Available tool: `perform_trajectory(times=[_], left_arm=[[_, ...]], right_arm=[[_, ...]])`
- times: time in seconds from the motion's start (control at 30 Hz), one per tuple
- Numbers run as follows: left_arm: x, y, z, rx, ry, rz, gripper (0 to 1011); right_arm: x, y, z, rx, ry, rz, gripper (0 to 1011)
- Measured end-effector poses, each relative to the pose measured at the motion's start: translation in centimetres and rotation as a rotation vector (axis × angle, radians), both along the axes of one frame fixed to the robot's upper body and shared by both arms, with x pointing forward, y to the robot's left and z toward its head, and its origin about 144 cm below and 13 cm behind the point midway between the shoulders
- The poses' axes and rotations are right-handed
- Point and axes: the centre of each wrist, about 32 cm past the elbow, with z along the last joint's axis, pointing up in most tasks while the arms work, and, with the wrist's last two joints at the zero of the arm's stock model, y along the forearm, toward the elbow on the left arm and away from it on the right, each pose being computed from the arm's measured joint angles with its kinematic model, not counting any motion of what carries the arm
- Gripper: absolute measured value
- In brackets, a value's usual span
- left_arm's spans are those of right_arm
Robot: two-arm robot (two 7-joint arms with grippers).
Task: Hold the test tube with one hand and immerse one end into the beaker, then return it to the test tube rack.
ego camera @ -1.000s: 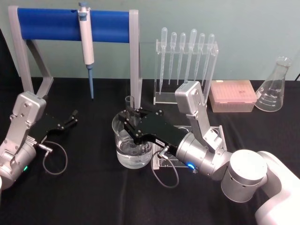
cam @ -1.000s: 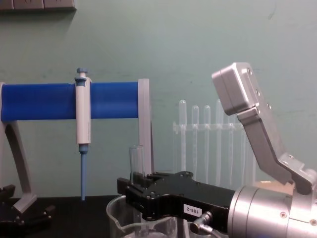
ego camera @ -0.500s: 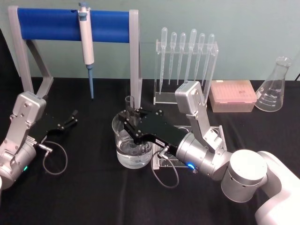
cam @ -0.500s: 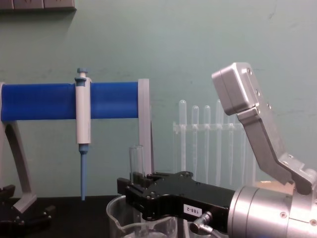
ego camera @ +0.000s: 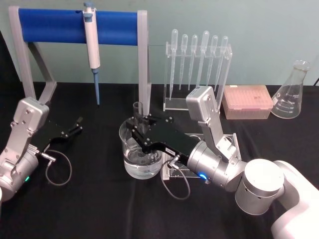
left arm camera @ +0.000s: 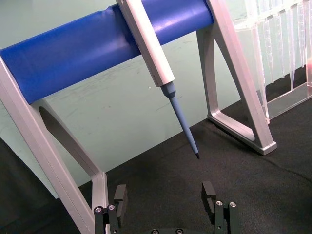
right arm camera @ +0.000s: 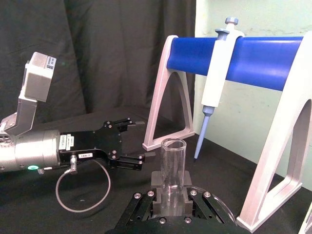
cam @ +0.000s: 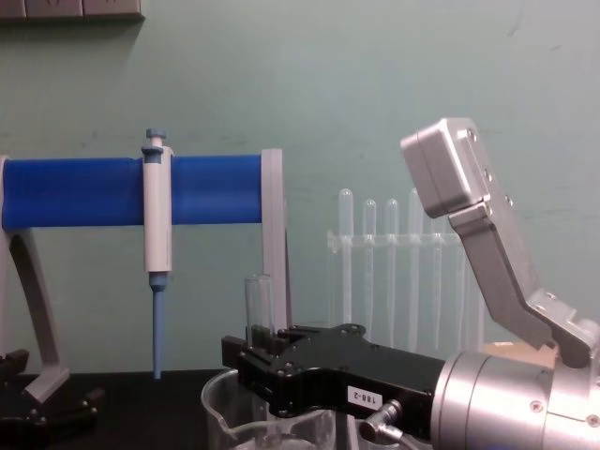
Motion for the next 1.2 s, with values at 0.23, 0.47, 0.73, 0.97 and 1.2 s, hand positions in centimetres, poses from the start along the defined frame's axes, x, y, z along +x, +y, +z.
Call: perform_trajectory(times=[0.23, 0.47, 0.73, 0.97, 1.2], left_arm=[[0.00, 0.00, 0.00, 0.000, 0.000, 0.000, 1000], [0.00, 0.00, 0.00, 0.000, 0.000, 0.000, 1000], [0.00, 0.00, 0.00, 0.000, 0.000, 0.000, 1000], [0.00, 0.00, 0.00, 0.000, 0.000, 0.000, 1000], [0.00, 0.00, 0.00, 0.000, 0.000, 0.000, 1000]], right_arm=[[0.00, 0.00, 0.00, 0.000, 0.000, 0.000, 228], [0.00, 0.00, 0.00, 0.000, 0.000, 0.000, 228], [0.00, 0.00, 0.00, 0.000, 0.000, 0.000, 227], [0.00, 0.00, 0.00, 0.000, 0.000, 0.000, 228], [0.00, 0.00, 0.00, 0.000, 0.000, 0.000, 228]])
